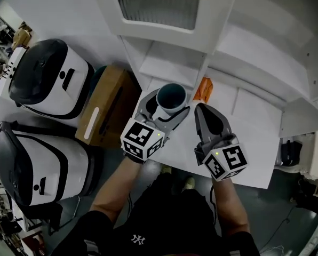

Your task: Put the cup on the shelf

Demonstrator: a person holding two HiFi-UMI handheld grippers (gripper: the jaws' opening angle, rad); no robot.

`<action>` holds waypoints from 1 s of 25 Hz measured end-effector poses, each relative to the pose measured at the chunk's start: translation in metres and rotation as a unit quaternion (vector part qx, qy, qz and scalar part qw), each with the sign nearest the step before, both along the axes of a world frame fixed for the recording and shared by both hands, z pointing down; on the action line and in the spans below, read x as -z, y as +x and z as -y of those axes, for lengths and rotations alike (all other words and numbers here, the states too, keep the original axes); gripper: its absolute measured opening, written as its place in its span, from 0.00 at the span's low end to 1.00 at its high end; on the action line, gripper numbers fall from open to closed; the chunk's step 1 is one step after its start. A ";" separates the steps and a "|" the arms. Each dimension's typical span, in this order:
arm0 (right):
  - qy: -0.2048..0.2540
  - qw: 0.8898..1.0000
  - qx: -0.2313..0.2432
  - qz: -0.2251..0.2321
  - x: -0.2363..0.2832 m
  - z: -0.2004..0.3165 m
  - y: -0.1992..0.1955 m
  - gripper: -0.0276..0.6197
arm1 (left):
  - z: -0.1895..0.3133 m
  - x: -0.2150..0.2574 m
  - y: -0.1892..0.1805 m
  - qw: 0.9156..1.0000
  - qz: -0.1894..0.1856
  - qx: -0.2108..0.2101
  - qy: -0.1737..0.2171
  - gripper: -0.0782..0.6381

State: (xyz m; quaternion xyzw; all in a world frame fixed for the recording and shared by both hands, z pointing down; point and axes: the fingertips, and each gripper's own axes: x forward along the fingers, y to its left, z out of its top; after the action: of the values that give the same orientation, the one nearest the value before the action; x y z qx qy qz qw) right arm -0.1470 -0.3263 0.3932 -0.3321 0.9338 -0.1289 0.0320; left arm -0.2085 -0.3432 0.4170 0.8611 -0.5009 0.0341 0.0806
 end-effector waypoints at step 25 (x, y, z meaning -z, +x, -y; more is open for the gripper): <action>0.004 0.998 -0.069 -0.005 -0.037 0.071 -0.024 0.06 | 0.131 -0.034 -0.017 0.998 0.010 -0.056 0.042 0.63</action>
State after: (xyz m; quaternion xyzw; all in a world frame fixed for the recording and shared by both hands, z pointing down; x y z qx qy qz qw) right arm -0.1711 -0.3973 0.4303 -0.3959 0.9095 -0.1211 0.0373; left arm -0.2253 -0.4740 0.4511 0.8899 -0.4538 0.0266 0.0375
